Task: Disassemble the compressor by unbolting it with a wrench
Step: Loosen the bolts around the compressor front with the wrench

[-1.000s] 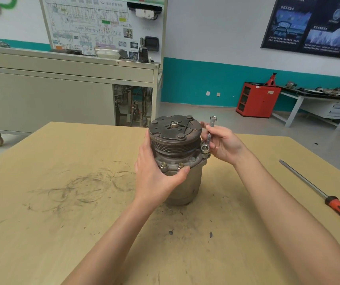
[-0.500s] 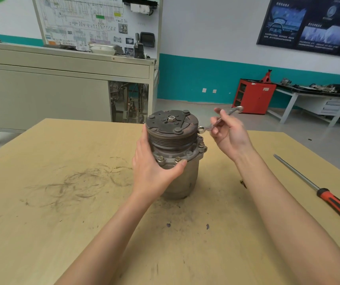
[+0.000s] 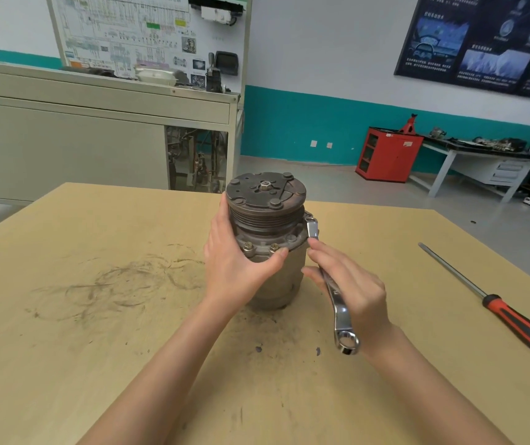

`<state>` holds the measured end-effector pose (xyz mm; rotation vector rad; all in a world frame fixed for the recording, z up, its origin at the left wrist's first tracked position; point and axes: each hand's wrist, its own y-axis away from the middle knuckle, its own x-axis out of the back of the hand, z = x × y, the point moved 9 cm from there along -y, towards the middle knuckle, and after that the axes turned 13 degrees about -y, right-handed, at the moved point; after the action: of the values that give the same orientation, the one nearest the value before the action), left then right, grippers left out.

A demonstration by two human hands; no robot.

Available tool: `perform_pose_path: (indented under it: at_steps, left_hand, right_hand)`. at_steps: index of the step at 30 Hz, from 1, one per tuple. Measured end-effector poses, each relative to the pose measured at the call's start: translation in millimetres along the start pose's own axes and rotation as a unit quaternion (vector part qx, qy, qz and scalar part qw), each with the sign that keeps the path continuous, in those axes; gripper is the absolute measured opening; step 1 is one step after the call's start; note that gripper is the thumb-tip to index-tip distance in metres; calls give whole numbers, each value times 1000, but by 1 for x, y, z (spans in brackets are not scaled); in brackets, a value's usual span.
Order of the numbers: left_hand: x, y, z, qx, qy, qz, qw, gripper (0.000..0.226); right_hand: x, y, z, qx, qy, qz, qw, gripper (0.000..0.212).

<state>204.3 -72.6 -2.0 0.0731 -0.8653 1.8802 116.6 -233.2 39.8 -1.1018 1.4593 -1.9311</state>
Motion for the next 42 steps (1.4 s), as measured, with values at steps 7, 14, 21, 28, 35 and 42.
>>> perform_pose_path:
  at_steps: [7,14,21,28,35,42]
  left_hand:
    - [-1,0,-1,-4,-2,-3,1000,118]
    - [-2,-2,-3,1,1,-7,1000,118]
    - [-3,-2,-1,-1,1,-6,1000,117]
    - [-1,-2,-1,-1,2,-7,1000,118]
    - [-3,-2,-2,0,9,-14,1000,117]
    - [-3,-1,-1,0,12,-14,1000,118]
  right_hand:
    - [-8,18,2,8,10,-14,1000,22]
    - [-23,66,89,-461,-534,186,684,11]
    - [-68,37,165,-588,-607,106,523,13]
    - [-121,-14,167,-589,-488,-144,628,34]
    - [-95,0,174,-661,-564,110,483,8]
    - [15,-16,128,-503,-409,214,731,7]
